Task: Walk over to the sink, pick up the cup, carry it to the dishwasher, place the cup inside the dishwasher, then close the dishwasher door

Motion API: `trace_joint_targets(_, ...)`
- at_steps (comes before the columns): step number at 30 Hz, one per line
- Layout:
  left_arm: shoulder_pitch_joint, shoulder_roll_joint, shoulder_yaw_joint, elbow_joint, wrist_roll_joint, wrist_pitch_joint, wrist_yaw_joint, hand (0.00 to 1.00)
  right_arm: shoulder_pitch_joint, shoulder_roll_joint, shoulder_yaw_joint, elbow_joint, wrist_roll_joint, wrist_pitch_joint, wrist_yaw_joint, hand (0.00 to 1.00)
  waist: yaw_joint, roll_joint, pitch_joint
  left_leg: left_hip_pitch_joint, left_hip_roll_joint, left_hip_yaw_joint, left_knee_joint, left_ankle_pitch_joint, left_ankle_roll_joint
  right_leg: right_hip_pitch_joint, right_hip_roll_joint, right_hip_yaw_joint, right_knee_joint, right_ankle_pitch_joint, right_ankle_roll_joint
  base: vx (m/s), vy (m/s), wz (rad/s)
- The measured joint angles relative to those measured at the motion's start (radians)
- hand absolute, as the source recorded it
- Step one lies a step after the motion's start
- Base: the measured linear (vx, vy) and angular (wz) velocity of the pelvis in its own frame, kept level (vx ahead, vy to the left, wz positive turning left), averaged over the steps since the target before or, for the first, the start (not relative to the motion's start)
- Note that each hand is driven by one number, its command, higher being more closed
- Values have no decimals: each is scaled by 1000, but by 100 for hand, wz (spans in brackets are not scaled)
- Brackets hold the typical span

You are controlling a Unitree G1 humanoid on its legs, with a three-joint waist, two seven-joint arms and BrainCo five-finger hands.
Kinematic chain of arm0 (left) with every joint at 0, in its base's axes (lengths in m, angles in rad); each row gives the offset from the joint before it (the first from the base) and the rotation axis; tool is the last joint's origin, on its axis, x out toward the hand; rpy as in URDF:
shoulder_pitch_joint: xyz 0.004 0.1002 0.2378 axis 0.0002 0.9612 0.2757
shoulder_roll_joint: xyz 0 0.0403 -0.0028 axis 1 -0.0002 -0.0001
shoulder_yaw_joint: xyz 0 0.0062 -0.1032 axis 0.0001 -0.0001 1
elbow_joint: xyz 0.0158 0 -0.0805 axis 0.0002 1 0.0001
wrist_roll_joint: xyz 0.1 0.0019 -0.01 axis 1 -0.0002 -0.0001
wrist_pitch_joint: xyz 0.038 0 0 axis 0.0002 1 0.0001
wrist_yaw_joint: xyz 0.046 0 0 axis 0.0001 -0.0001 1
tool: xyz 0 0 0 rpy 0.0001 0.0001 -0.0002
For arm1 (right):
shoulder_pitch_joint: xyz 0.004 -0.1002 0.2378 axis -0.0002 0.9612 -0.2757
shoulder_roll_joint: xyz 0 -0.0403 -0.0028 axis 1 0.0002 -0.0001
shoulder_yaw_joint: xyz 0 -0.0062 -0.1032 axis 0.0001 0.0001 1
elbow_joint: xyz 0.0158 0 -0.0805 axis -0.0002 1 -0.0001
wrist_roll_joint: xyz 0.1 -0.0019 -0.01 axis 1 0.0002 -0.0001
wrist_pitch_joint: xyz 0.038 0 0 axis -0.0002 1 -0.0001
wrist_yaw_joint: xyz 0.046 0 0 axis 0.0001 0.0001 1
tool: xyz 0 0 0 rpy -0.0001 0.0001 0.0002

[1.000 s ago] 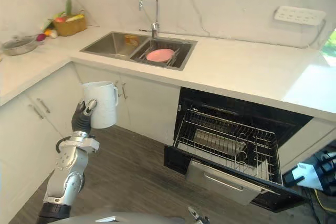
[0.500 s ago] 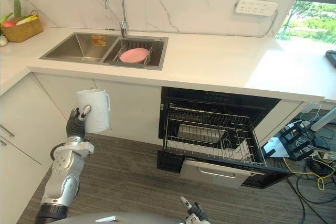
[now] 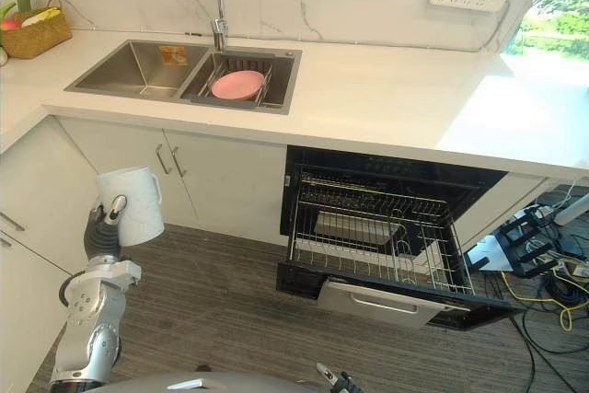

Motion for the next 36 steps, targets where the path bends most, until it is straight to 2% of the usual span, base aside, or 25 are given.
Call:
trace_joint_targets(2,-3,-2,-12,0,0,0,-3,100,-3,0,-29,4,-26,17,-15,0,-9,0,-2,10,-13,33,1,1,0,22,-21,-44,24,-24,14,137,-9,51)
trace_joint_targets(4,-7,-8,-26,0,1,-1,-3,100,-10,-4,-55,28,-32,17,-22,0,2,3,-7,14,-25,55,1,0,2,10,-41,-50,81,-46,23,111,21,28)
trace_joint_targets(7,-22,-14,-59,2,2,-1,-21,100,-8,-4,-108,45,-29,23,-48,0,-4,8,-4,53,-40,53,1,-21,27,-27,-94,-61,317,-80,26,88,58,44)
trace_joint_targets(8,-39,-12,-66,2,3,-2,-26,100,-5,-4,-128,43,-23,20,-61,0,-8,2,-4,63,-52,46,6,-42,36,-83,-133,-39,477,-78,23,59,101,42)
trace_joint_targets(9,-66,-8,-66,9,4,-2,-29,100,-8,1,-147,36,-19,19,-66,0,-8,-21,-3,65,-76,29,26,-67,52,-151,-183,4,644,-54,-14,35,77,42)
trace_joint_targets(10,-79,-6,-68,17,6,-2,-29,100,-8,5,-152,34,-15,16,-66,0,-11,-30,-2,65,-88,16,35,-79,54,-183,-204,24,713,-24,-51,71,72,57)
trace_joint_targets(11,-99,-5,-73,35,11,-1,-31,100,-5,13,-171,33,-13,8,-68,0,-24,-39,-4,70,-105,-13,46,-91,67,-235,-222,70,816,66,-116,96,91,77)
trace_joint_targets(12,-106,-1,-85,43,11,2,-31,100,1,15,-182,35,-13,5,-77,0,-37,-37,-3,79,-109,-47,54,-102,83,-269,-207,130,880,190,-117,120,103,83)
trace_joint_targets(13,-111,0,-94,43,11,2,-31,100,7,14,-185,36,-13,0,-80,0,-46,-34,1,79,-107,-68,65,-110,91,-292,-193,162,913,265,-114,177,83,78)
trace_joint_targets(14,-115,-2,-108,47,11,-1,-31,100,20,29,-200,35,-13,-6,-84,0,-52,-22,9,85,-91,-106,86,-123,107,-345,-129,228,967,88,-84,168,30,55)
trace_joint_targets(15,-121,1,-109,56,10,-1,-31,100,27,40,-201,35,-11,-6,-86,0,-54,-17,8,80,-82,-117,95,-135,107,-367,-88,239,955,10,-98,181,8,57)
trace_joint_targets(16,-140,4,-119,79,10,-1,-31,100,49,66,-201,34,11,-8,-88,0,-57,-23,13,68,-67,-134,112,-152,106,-405,-21,235,875,-67,-87,112,-18,50)
trace_joint_targets(17,-157,11,-140,83,9,-1,-32,100,58,97,-202,32,27,-8,-96,0,-62,-46,25,72,-69,-139,113,-167,100,-432,9,213,745,-85,-76,128,-63,49)
trace_joint_targets(19,-163,14,-171,81,10,1,-50,100,74,120,-212,32,44,-5,-112,0,-66,-66,36,95,-68,-95,107,-180,95,-464,18,156,556,-69,-74,229,-143,16)
trace_joint_targets(21,-163,9,-179,67,11,7,-59,100,84,123,-207,25,45,-3,-115,0,-64,-70,34,134,-64,-10,111,-217,67,-465,10,52,397,16,-87,323,-157,-37)
trace_joint_targets(22,-162,10,-178,36,12,9,-67,100,96,123,-188,15,45,-2,-118,0,-58,-85,24,167,-75,31,119,-256,47,-444,-2,-21,315,97,-129,396,-168,-63)
trace_joint_targets(23,-159,-7,-177,15,12,10,-70,100,106,112,-184,12,46,-1,-118,0,-59,-67,13,197,-50,56,145,-302,28,-425,19,-39,324,121,-228,404,-154,-53)
trace_joint_targets(26,-180,-36,-218,-24,13,28,-101,100,101,71,-179,-14,68,-3,-131,0,-80,6,-18,218,9,130,183,-341,24,-429,83,-37,375,13,-219,380,-124,-28)
trace_joint_targets(28,-194,-40,-234,-24,14,37,-116,100,96,78,-182,-23,95,-5,-152,0,-83,2,-18,237,17,157,239,-332,19,-415,83,-30,419,-41,-216,297,-144,-13)
trace_joint_targets(29,-191,-42,-246,-24,14,38,-118,100,106,78,-178,-28,122,-11,-162,0,-86,-18,-9,211,36,163,378,-329,22,-383,85,-22,422,-68,-214,294,-214,-32)
trace_joint_targets(30,-189,-51,-252,-27,15,37,-120,100,117,93,-180,-44,154,-30,-177,0,-79,-25,0,152,76,154,588,-305,5,-339,106,-1,406,-82,-213,233,-168,-53)
trace_joint_targets(32,-169,-68,-249,-51,15,34,-118,100,130,93,-178,-64,182,-64,-204,0,-66,-8,0,36,131,85,865,-191,4,-294,159,50,363,-84,-218,233,-42,-92)
trace_joint_targets(33,-148,-77,-239,-81,14,24,-115,100,144,90,-153,-95,190,-105,-215,0,-53,23,-1,-67,163,26,1074,-137,-3,-259,210,118,328,-86,-234,275,53,-122)
trace_joint_targets(35,-139,-75,-218,-92,13,3,-115,100,147,87,-122,-132,183,-143,-235,0,-55,27,0,-145,188,29,1162,-200,35,-214,242,203,297,-87,-243,306,124,-158)
trace_joint_targets(36,-125,-70,-199,-100,12,-18,-116,100,149,83,-94,-149,156,-162,-248,0,-51,10,0,-162,188,57,1119,-254,69,-185,244,277,282,-87,-245,325,179,-173)
